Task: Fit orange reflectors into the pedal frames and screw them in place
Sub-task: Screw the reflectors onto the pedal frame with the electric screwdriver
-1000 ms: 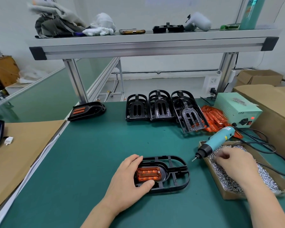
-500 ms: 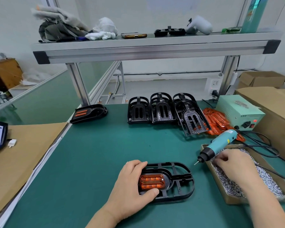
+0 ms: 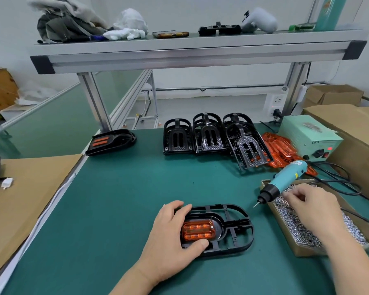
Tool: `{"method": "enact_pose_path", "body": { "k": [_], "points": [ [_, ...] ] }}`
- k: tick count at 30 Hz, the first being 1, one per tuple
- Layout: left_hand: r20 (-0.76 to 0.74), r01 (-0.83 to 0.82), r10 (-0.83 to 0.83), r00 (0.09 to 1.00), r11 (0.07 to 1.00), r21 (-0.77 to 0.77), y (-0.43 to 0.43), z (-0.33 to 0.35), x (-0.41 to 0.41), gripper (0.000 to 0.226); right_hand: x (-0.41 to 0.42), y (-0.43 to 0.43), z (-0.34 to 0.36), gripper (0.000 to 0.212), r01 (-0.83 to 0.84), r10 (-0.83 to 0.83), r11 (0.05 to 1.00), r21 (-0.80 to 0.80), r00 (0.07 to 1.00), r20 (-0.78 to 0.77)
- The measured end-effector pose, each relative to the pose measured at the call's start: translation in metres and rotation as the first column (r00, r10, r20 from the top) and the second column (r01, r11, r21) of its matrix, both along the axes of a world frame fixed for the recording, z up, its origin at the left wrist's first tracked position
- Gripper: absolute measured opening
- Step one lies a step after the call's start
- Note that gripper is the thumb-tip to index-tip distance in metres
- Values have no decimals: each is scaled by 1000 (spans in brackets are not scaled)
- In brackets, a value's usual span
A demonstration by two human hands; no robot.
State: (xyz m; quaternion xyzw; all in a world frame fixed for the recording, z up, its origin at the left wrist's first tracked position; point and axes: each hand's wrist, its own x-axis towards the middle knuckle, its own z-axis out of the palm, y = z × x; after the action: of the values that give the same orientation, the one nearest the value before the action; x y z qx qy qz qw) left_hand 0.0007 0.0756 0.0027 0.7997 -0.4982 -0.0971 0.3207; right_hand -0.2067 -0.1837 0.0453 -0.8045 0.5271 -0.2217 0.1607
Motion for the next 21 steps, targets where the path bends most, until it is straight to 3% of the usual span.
{"method": "enact_pose_path", "body": {
  "k": [3,8,12,15,18,21],
  "points": [
    [-53,-5,4,999,1000,-17,2,-2,0,84,0,4,3,29,59,-58,998,-21,996,65],
    [-66,-30,22,998,991,-132,5,-2,-1,70,-1,8,4,39,103,-102,994,-29,994,45],
    [-85,-117,94,992,937,-329,3,11,-6,42,3,20,16,31,89,-73,995,-48,961,266],
    [-140,-160,109,984,889,-429,-6,28,-14,21,28,53,33,29,-118,70,992,50,827,557],
    [-163,-136,64,985,861,-490,-19,45,-26,19,60,94,37,33,-339,135,927,162,702,699],
    [-128,-138,80,988,831,-539,-30,58,-36,18,82,122,30,31,-471,99,853,227,571,815]
  ]
}}
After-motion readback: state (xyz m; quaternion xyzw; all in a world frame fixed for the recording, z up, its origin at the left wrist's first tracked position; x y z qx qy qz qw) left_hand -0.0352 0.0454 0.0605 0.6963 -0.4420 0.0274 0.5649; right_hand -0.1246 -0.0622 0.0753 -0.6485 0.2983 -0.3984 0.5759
